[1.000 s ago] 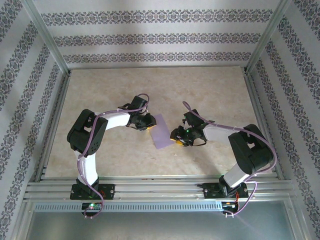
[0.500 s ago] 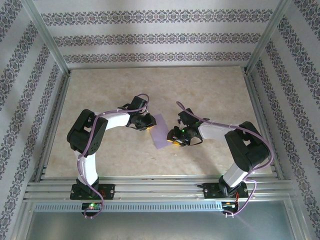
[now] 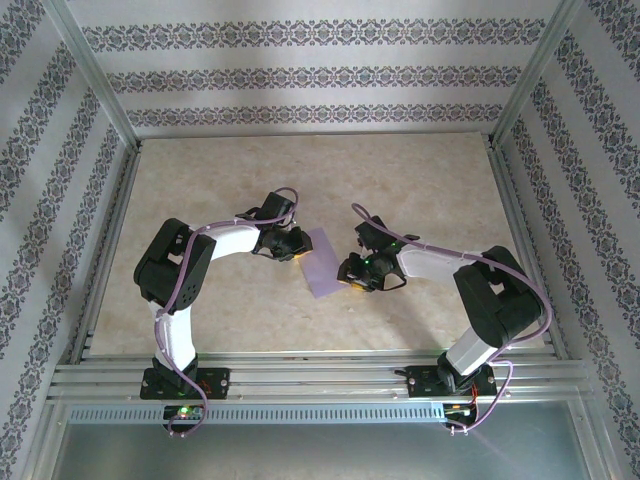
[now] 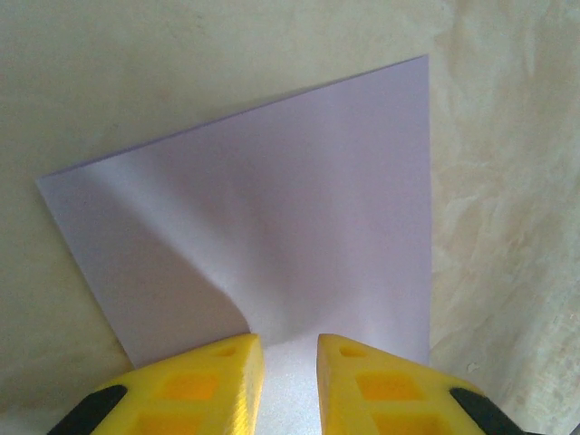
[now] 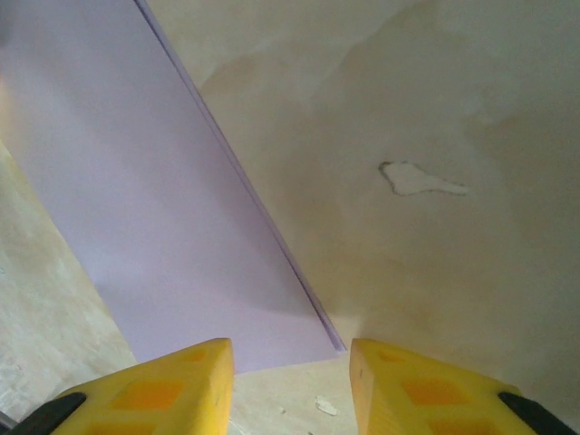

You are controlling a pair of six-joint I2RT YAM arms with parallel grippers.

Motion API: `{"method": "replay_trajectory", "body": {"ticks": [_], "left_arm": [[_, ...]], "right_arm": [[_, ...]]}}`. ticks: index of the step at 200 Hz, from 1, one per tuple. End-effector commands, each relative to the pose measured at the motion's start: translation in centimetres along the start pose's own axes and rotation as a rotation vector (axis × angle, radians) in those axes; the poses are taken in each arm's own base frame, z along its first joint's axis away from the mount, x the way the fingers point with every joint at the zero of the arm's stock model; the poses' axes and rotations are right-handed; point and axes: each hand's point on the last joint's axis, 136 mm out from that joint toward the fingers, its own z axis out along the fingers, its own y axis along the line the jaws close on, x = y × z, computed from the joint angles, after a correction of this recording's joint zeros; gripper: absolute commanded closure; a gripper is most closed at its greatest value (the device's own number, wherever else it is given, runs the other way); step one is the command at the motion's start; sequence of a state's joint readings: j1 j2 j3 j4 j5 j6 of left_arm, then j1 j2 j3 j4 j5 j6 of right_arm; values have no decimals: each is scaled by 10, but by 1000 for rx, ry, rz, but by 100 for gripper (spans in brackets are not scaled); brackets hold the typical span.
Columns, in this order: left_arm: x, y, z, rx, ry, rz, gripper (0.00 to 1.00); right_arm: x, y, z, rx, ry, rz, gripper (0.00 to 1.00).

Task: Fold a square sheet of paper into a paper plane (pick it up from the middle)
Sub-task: Fold the triangle a second time at the center of the table.

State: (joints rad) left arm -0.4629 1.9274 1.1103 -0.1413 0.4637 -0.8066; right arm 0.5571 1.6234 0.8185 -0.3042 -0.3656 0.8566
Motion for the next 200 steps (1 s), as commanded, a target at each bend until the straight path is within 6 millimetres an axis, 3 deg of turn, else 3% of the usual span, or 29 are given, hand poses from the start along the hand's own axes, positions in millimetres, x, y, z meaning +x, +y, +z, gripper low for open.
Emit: {"method": "replay_trajectory", "body": {"ticks": [1, 81, 158, 200], "left_arm": [[19, 40, 16, -108, 62, -29, 75], [19, 40, 17, -107, 66, -29, 75], [20, 42, 19, -110, 70, -31, 75], [22, 44, 20, -112, 74, -29, 75]], "right_arm": [[-1, 5, 3, 20, 5, -37, 61], [-2, 13, 9, 6, 19, -56, 61], [-8, 39, 19, -103, 42, -102, 61], [-13, 41, 8, -111, 4, -133, 60]]}}
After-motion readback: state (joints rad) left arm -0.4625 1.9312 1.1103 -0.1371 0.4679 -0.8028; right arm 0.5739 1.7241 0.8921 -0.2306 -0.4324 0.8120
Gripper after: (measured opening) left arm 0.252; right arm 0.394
